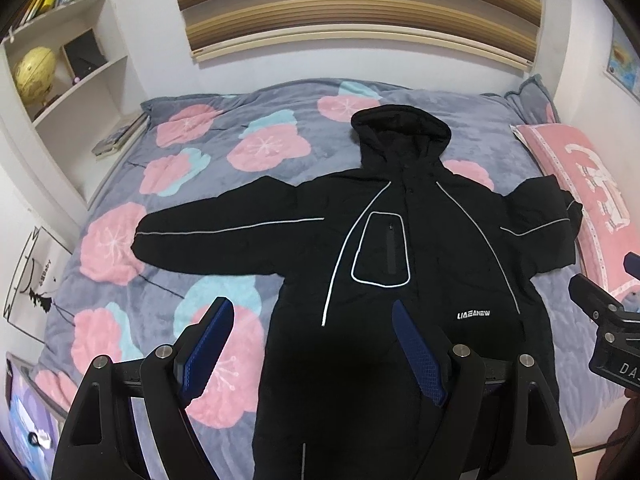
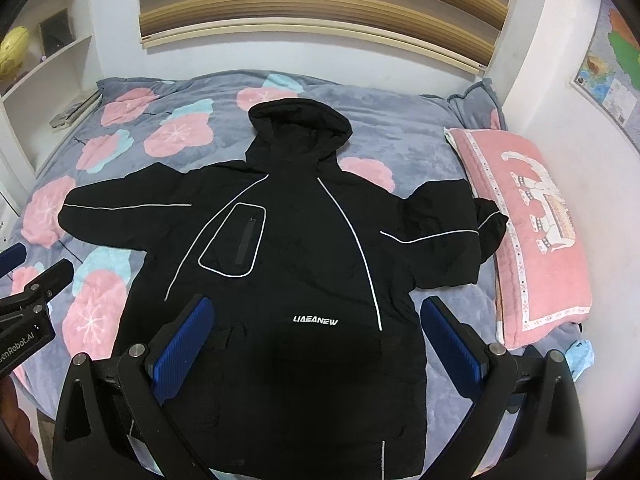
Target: Fold large clothes
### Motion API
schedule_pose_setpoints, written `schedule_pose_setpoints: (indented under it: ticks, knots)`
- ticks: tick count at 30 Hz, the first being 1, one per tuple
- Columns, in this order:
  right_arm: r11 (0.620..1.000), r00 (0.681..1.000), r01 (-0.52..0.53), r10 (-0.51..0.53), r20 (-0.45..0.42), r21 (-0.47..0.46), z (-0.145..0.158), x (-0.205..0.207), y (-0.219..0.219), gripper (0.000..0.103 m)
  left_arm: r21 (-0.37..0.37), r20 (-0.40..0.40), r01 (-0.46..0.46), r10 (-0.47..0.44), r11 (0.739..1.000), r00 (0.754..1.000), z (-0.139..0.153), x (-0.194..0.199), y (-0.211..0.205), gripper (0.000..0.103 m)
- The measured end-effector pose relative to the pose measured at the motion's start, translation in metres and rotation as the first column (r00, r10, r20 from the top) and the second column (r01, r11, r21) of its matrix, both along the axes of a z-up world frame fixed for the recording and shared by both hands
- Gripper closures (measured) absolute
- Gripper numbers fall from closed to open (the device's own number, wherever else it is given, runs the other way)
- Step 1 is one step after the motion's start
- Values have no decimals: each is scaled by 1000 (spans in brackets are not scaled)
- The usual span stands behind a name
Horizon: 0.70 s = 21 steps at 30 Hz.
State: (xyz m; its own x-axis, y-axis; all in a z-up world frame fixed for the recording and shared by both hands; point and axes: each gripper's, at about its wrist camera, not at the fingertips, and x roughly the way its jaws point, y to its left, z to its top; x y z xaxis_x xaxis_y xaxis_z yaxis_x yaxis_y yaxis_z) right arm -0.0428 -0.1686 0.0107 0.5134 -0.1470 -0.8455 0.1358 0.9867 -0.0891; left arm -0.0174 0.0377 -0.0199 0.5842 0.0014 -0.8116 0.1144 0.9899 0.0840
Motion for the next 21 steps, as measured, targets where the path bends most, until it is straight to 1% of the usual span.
schedule_pose_setpoints:
  ticks: [13, 21]
  knots:
    - [1000, 1000, 0, 0, 2, -3, -2, -1, 1, 0, -18, -11, -20, 20, 1000, 1000, -1, 10, 6, 21]
    - [1000, 1000, -9, 9, -1, 5, 0, 20, -1, 0, -31, -2, -47, 47, 998, 999, 0, 22, 14, 21]
